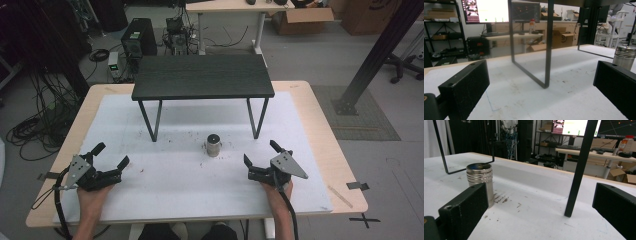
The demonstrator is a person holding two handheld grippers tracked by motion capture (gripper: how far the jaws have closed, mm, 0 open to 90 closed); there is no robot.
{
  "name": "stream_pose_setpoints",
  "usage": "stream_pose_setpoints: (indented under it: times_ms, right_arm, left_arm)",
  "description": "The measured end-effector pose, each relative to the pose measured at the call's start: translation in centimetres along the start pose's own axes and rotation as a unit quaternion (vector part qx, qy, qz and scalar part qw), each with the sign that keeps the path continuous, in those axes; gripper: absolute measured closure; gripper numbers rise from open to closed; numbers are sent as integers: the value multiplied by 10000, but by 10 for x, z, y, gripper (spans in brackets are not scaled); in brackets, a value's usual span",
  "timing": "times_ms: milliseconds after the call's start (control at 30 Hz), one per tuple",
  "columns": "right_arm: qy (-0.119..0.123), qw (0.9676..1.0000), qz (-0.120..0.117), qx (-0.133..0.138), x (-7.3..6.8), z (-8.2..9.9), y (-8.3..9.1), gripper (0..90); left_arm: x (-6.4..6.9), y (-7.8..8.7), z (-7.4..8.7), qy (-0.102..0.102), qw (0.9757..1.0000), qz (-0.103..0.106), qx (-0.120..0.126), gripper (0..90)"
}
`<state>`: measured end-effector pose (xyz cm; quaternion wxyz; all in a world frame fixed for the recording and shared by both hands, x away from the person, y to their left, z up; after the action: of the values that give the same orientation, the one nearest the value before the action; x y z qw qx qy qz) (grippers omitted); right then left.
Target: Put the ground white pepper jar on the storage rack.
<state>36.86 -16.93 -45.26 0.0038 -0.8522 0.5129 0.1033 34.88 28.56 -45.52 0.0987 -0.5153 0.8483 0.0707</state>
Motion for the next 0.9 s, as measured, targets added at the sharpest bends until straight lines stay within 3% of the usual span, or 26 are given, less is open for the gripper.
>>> stream_pose_setpoints:
  times_ms: [167, 400, 433, 500, 700, 900]
  right_arm:
    - [21, 9999, -140, 21, 0, -11, 3, 1]
    - [99, 9970, -732, -217, -3, -31, 1, 1]
    - [99, 9970, -732, -217, -3, -31, 1, 1]
    - [148, 9946, -960, -362, -7, -35, -1, 1]
    - [352, 9897, -1265, -564, -16, -39, -6, 0]
    - [359, 9847, -1567, -670, -26, -42, -15, 0]
  left_arm:
    - [0, 0, 0, -8, 10000, 1, -5, 8]
    - [0, 0, 0, -9, 10000, 3, -9, 8]
    - [0, 0, 0, -9, 10000, 3, -9, 8]
    - [0, 0, 0, -7, 10000, 0, -8, 8]
    - [0, 0, 0, -4, 10000, 1, -7, 8]
    - [0, 0, 0, -9, 10000, 1, -7, 8]
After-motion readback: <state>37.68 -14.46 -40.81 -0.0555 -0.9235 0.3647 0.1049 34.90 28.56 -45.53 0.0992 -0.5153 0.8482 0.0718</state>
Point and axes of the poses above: each handheld gripper's, and its own axes: y roughly backward along the jaws, z roughly out of its underside, x roughly to its right, the point moved 8 cm from there along -y, roughly forward along the jaws, and after that the axes turned 14 degrees about -y, right-handed, at the moved point
